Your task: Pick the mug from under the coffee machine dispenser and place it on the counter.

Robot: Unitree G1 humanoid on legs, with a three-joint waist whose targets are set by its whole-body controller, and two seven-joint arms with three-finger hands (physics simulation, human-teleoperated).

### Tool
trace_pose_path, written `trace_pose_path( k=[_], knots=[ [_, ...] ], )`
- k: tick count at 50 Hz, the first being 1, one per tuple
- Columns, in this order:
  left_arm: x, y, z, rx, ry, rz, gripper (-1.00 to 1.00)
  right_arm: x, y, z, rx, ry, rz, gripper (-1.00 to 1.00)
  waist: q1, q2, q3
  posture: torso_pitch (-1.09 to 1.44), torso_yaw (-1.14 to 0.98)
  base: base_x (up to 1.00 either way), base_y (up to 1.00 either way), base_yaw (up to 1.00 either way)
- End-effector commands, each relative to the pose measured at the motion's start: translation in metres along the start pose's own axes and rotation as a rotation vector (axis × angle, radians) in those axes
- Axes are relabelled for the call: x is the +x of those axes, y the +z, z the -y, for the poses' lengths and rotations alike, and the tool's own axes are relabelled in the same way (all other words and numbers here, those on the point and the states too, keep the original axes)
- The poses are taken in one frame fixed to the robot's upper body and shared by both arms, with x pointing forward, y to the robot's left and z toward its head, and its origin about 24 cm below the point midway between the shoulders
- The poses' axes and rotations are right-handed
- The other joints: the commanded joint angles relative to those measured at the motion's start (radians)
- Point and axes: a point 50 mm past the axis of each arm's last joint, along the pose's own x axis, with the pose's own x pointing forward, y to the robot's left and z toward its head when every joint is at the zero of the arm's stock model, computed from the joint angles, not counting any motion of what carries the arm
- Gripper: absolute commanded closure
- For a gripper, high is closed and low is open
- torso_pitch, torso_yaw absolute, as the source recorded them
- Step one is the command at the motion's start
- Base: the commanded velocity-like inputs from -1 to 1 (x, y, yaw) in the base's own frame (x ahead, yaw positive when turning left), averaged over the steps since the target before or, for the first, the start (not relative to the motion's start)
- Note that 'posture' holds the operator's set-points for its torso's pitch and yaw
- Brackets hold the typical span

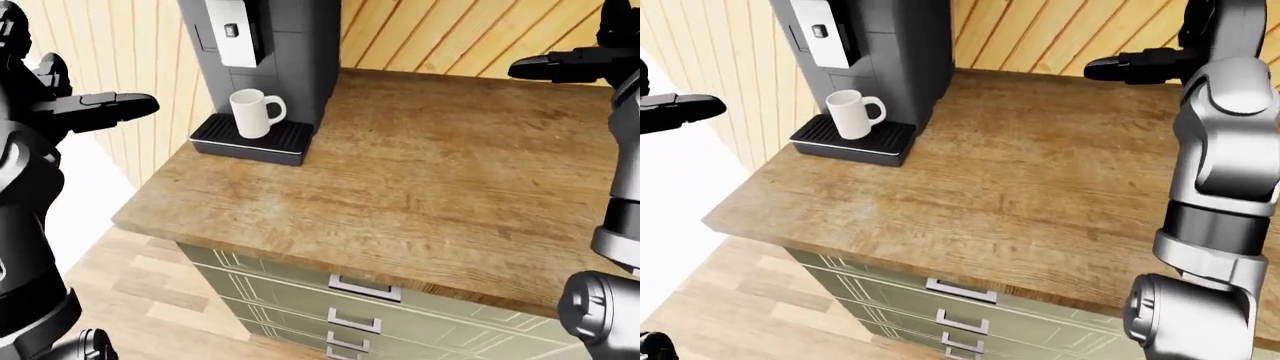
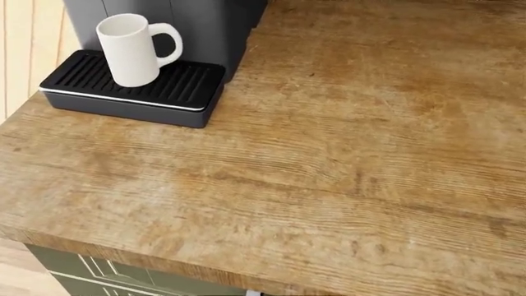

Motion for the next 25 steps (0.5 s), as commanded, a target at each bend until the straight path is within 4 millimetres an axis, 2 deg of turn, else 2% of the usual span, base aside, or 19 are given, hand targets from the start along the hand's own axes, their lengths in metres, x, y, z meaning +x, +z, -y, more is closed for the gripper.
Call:
trace_pose_path(
  k=[1,14,25],
  knots=[
    [-0.002,0.018,0.002,-0.002,-0.003,0.075,-1.0,-0.001,0.025,0.006,0.027,-0.004,0.089,-1.0,-0.001,-0.001,-0.029,0.0,0.0,0.0,0.0,0.0],
    [0.001,0.013,0.029,-0.122,-0.025,0.014,-1.0,-0.004,0.026,0.008,0.101,0.027,0.085,-1.0,0.002,-0.009,-0.028,0.0,0.0,0.0,0.0,0.0],
    [-0.005,-0.006,0.053,-0.124,-0.069,-0.048,-1.0,-0.005,0.022,0.007,0.115,0.04,0.064,-1.0,0.003,-0.012,-0.03,0.0,0.0,0.0,0.0,0.0]
  ],
)
